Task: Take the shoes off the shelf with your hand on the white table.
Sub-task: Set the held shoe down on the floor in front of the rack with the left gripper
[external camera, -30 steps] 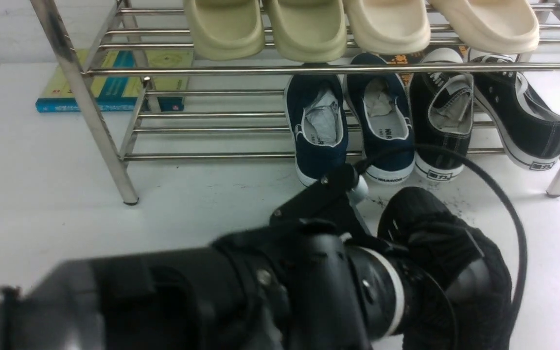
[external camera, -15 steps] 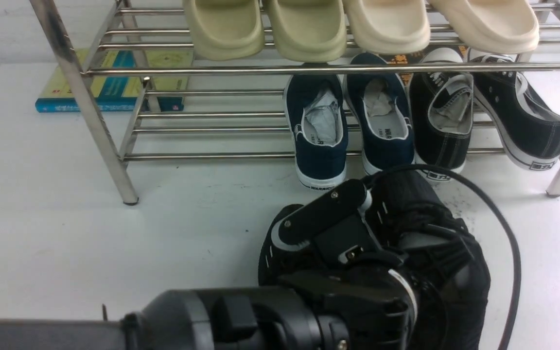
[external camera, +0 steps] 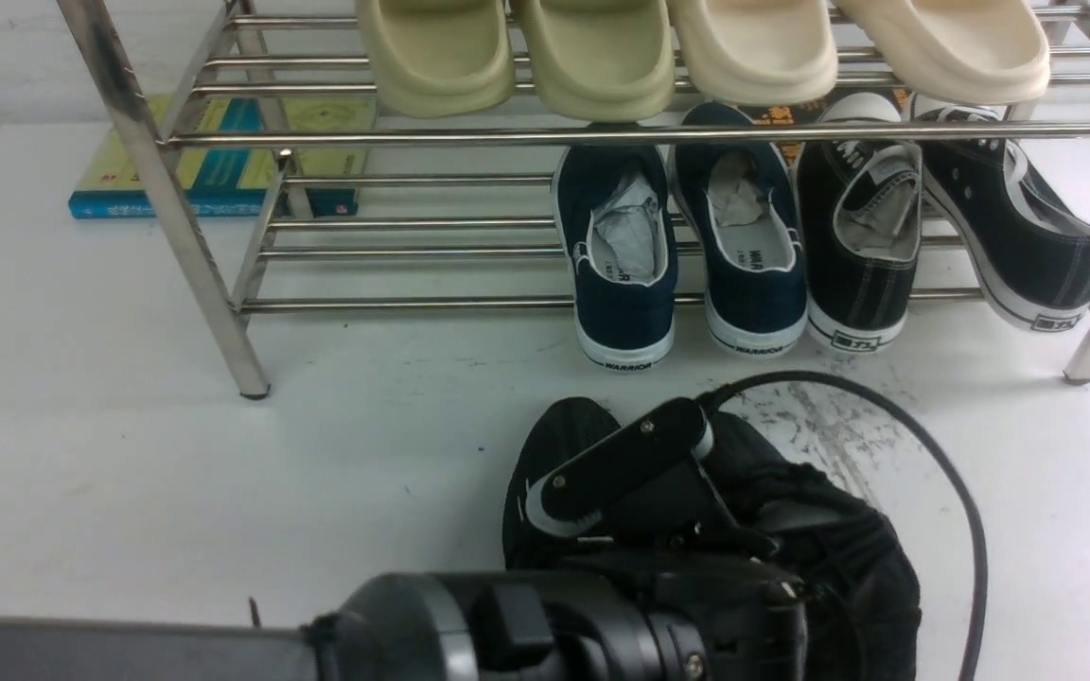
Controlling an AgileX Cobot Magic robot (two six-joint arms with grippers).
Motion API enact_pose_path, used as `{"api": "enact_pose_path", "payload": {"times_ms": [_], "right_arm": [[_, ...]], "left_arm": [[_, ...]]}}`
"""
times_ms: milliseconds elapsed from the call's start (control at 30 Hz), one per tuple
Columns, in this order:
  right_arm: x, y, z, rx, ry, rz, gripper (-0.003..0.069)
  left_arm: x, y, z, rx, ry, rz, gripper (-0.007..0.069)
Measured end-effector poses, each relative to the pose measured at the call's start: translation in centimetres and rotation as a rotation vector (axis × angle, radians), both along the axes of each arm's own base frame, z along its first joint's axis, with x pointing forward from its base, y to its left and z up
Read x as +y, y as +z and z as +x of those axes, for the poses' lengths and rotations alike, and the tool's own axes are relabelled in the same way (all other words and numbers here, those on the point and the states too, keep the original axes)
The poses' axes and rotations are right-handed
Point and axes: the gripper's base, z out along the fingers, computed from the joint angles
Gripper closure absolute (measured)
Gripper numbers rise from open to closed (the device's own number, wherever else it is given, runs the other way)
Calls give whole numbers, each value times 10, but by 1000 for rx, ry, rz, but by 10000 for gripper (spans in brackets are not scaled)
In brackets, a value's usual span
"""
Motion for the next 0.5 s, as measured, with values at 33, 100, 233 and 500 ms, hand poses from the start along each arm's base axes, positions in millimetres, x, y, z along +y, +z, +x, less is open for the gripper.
{"api": "enact_pose_path", "payload": {"times_ms": [33,100,233,500], "right_arm": [[0,0,0,0,0,0,418],[0,0,0,0,0,0,418],[0,0,0,0,0,0,418],[0,0,0,0,0,0,418]], "left_arm": [[0,0,0,0,-1,1,568],[0,0,0,-5,-4,2,554],[0,-1,1,-24,-14,19,507],[-10,-15,1,-18,-65,14,344]]}}
